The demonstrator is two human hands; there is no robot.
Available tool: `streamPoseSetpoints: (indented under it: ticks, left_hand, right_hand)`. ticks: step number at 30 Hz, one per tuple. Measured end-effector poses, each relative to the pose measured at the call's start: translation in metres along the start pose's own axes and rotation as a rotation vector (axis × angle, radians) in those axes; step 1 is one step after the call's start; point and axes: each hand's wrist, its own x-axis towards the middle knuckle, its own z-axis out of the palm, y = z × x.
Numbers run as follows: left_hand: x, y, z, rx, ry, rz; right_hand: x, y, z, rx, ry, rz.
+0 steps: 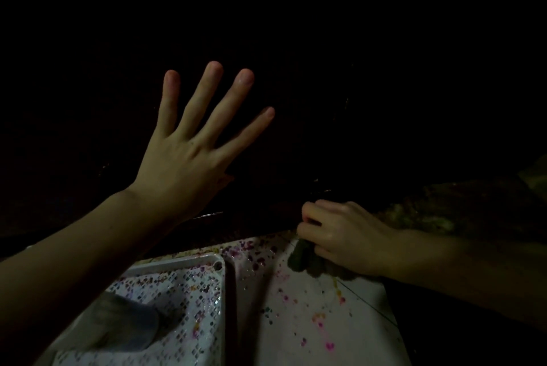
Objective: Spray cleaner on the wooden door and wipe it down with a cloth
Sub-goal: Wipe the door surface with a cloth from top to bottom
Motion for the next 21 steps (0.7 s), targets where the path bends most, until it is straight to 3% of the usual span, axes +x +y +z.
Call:
streamPoseSetpoints:
  ticks: [3,9,21]
  left_hand:
    - [0.000,-0.001,-0.001,0.014,0.007,0.006]
    - [0.000,-0.001,-0.002,0.014,0.018,0.009]
    - [0.004,0.012,-0.001,-0.006,0.011,-0.011]
  right_hand:
    - [0.007,-0.005,-0.018,0.047,0.146,0.194]
    - [0.031,-0.003,-0.047,0.349,0.626,0.825]
    - [0.069,-0.040,-0.004,0.836,1.053,1.304]
